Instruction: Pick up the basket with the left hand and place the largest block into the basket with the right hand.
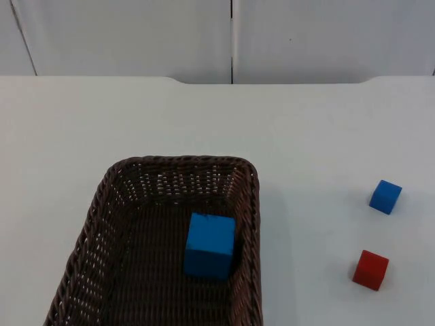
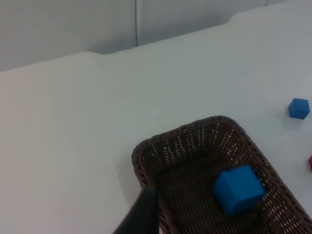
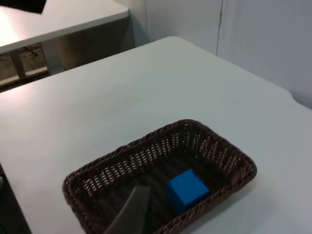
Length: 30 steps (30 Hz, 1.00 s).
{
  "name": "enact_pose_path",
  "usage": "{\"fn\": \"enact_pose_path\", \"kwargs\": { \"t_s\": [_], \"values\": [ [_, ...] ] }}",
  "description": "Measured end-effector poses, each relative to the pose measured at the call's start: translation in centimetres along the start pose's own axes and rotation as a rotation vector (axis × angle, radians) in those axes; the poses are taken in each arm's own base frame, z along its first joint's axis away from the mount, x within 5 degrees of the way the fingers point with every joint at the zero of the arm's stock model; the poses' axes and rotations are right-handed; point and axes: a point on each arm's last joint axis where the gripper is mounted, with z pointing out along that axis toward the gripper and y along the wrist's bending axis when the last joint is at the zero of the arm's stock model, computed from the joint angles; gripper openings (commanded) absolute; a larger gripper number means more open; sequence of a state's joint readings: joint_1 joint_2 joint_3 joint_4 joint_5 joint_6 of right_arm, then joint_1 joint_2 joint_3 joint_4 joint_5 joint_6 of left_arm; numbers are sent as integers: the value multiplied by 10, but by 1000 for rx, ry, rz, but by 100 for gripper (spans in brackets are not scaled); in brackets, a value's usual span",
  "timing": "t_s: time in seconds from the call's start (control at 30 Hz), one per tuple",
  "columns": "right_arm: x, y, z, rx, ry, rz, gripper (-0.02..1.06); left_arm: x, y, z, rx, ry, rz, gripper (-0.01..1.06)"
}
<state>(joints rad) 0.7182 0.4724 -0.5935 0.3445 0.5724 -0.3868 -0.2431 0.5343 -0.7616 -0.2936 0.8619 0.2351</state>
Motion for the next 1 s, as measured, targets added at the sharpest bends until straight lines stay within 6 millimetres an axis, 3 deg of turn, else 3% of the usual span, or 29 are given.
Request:
{"fn": "enact_pose_path", "kwargs": {
  "t_s": [0.27, 0.53, 0.63, 0.83, 1.0],
  "values": [
    [15, 5, -17, -7, 19, 36, 92, 12, -7, -33, -13, -93, 46, 92],
    [26, 5, -31, 25, 67, 43, 92, 26, -11, -51, -23, -116, 74, 92],
    [30, 6, -39, 35, 71, 45, 92, 34, -11, -51, -31, -103, 68, 92],
    [39, 7, -54, 67, 64, 45, 92, 73, -8, -36, -39, -35, 44, 92],
    [49, 8, -69, 94, 64, 48, 92, 93, -10, -42, -40, -84, 31, 92]
  ]
}}
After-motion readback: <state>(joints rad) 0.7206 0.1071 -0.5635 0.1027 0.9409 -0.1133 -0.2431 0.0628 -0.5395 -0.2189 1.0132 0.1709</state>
